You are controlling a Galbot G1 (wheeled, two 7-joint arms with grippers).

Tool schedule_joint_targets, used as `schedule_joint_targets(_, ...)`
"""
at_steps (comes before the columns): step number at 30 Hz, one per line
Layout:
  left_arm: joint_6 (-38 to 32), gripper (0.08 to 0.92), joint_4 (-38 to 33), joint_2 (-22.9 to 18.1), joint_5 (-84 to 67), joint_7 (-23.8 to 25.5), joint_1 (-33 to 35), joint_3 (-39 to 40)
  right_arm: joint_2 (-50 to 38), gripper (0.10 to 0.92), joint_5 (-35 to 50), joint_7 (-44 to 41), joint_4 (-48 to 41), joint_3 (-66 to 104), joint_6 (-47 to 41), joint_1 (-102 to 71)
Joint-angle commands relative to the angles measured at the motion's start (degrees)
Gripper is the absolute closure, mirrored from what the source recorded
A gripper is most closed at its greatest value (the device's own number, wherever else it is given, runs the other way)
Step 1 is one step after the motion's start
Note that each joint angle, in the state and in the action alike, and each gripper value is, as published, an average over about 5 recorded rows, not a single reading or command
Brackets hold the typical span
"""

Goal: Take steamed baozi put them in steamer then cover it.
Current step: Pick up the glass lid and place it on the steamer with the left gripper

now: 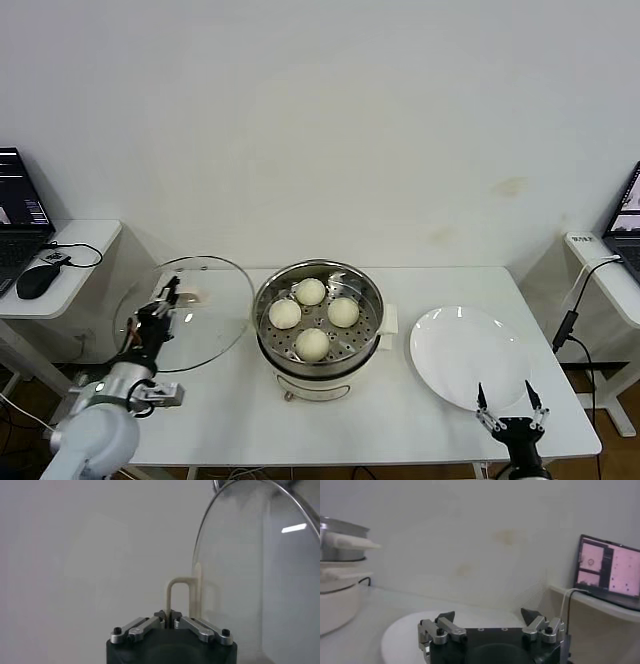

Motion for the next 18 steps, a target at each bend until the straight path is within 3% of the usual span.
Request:
schedule_joint_targets(1, 9.3, 0.869, -1.4, -3.0, 6.0, 5.9, -14.1, 20.6, 2.0, 0.203, -5.9, 1.0, -0.7, -1.8, 0.2, 0.5)
schedule_joint_targets(8, 12.1, 0.870, 1.6, -12.9, 14.6, 10.6, -19.4, 26.2, 2.7, 0.203, -9.7, 2.2, -2.0, -3.0, 0.6, 1.3)
schedule_joint_targets(18, 13.5, 0.870, 7.3, -23.0, 21.4, 13.5, -22.7, 29.7, 2.8, 0.203, -11.1, 2.3, -3.4, -4.1, 0.5, 1.6)
